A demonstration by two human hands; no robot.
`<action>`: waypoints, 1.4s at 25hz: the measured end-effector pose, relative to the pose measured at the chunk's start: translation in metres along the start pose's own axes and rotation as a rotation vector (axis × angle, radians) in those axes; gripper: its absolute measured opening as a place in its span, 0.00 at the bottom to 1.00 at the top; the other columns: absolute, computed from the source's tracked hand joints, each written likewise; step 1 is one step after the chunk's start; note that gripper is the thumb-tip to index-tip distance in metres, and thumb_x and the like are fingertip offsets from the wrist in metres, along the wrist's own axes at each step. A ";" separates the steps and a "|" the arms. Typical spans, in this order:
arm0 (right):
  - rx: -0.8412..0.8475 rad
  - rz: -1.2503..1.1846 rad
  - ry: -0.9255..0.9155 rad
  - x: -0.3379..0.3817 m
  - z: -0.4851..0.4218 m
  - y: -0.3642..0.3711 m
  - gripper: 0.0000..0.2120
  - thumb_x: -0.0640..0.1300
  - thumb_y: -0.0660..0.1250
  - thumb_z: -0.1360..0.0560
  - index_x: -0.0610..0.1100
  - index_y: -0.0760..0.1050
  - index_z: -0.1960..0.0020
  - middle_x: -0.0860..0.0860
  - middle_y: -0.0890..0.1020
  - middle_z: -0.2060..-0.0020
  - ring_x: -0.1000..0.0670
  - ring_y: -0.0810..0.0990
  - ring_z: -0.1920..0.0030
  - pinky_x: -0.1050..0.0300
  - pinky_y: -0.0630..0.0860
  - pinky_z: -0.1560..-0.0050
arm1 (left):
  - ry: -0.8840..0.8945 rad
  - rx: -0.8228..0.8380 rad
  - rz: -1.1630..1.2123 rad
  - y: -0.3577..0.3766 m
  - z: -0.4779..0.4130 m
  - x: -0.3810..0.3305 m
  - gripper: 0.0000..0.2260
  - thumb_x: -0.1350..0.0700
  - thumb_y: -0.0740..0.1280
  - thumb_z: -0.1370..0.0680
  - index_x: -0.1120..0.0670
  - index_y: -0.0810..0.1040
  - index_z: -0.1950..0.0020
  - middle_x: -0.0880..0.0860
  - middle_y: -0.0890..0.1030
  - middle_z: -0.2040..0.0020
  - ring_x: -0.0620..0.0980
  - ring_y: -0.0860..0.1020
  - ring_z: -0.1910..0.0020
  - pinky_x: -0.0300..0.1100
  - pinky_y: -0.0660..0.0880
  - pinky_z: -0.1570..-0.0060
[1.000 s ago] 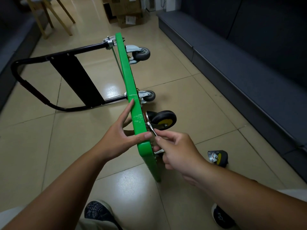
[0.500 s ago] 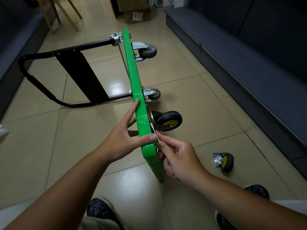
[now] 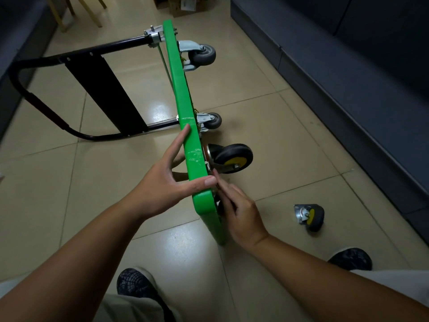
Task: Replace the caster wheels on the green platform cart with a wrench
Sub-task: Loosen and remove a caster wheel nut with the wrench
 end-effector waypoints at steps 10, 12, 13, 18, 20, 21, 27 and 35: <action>-0.062 -0.587 0.715 0.040 0.020 -0.049 0.13 0.40 0.63 0.17 0.48 0.78 0.35 0.43 0.80 0.63 0.54 0.66 0.77 0.61 0.64 0.76 | 0.013 0.032 -0.064 0.005 0.005 -0.003 0.52 0.31 0.75 0.37 0.27 0.44 0.22 0.25 0.56 0.28 0.39 0.59 0.23 0.37 0.76 0.38; 0.012 -0.583 0.695 0.057 0.004 -0.040 0.14 0.41 0.63 0.17 0.48 0.77 0.33 0.45 0.79 0.62 0.55 0.68 0.76 0.61 0.66 0.75 | 0.018 0.031 -0.058 0.006 0.005 -0.002 0.50 0.34 0.76 0.32 0.28 0.45 0.22 0.28 0.57 0.26 0.43 0.60 0.22 0.43 0.76 0.35; 0.054 -0.585 0.705 0.063 0.000 -0.036 0.14 0.41 0.63 0.17 0.48 0.78 0.33 0.46 0.79 0.63 0.56 0.68 0.76 0.62 0.66 0.75 | 0.014 0.032 -0.051 0.006 0.005 -0.001 0.48 0.37 0.76 0.31 0.29 0.45 0.22 0.32 0.59 0.24 0.45 0.62 0.22 0.47 0.76 0.34; 0.162 -0.641 0.699 0.070 -0.005 -0.028 0.14 0.42 0.63 0.17 0.47 0.77 0.33 0.48 0.73 0.67 0.55 0.67 0.76 0.62 0.65 0.77 | 0.002 0.036 -0.033 0.004 0.005 0.004 0.48 0.34 0.75 0.31 0.28 0.46 0.22 0.40 0.60 0.20 0.44 0.60 0.21 0.54 0.73 0.31; 0.189 -0.618 0.661 0.064 -0.002 -0.025 0.15 0.43 0.62 0.16 0.49 0.77 0.32 0.49 0.71 0.68 0.56 0.66 0.76 0.62 0.64 0.77 | -0.006 0.038 -0.017 0.004 0.005 0.004 0.49 0.32 0.75 0.34 0.27 0.46 0.22 0.40 0.59 0.19 0.45 0.59 0.21 0.57 0.73 0.32; 0.189 -0.592 0.623 0.059 0.000 -0.024 0.15 0.43 0.61 0.16 0.51 0.76 0.31 0.50 0.71 0.69 0.56 0.66 0.77 0.62 0.64 0.77 | -0.009 0.037 -0.015 0.004 0.005 0.005 0.49 0.32 0.75 0.35 0.27 0.46 0.23 0.40 0.58 0.19 0.45 0.59 0.21 0.58 0.73 0.32; 0.095 -0.262 0.199 0.018 0.003 -0.006 0.20 0.42 0.60 0.16 0.54 0.70 0.25 0.54 0.81 0.37 0.54 0.80 0.37 0.50 0.79 0.38 | -0.004 0.051 -0.052 0.001 0.009 0.008 0.53 0.33 0.76 0.36 0.28 0.43 0.22 0.33 0.58 0.23 0.42 0.62 0.23 0.46 0.76 0.35; 0.098 -0.036 0.204 -0.007 0.032 -0.016 0.22 0.41 0.59 0.16 0.61 0.68 0.26 0.57 0.80 0.50 0.59 0.79 0.49 0.67 0.76 0.51 | 0.006 0.048 -0.061 0.005 0.005 0.003 0.56 0.33 0.75 0.38 0.30 0.41 0.21 0.35 0.54 0.21 0.46 0.59 0.21 0.39 0.75 0.37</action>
Point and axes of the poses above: each hand's wrist, its own z-axis away from the middle knuckle, its own y-axis out of the palm, x = y × z, the point moved 5 cm from there along -z, towards the middle knuckle
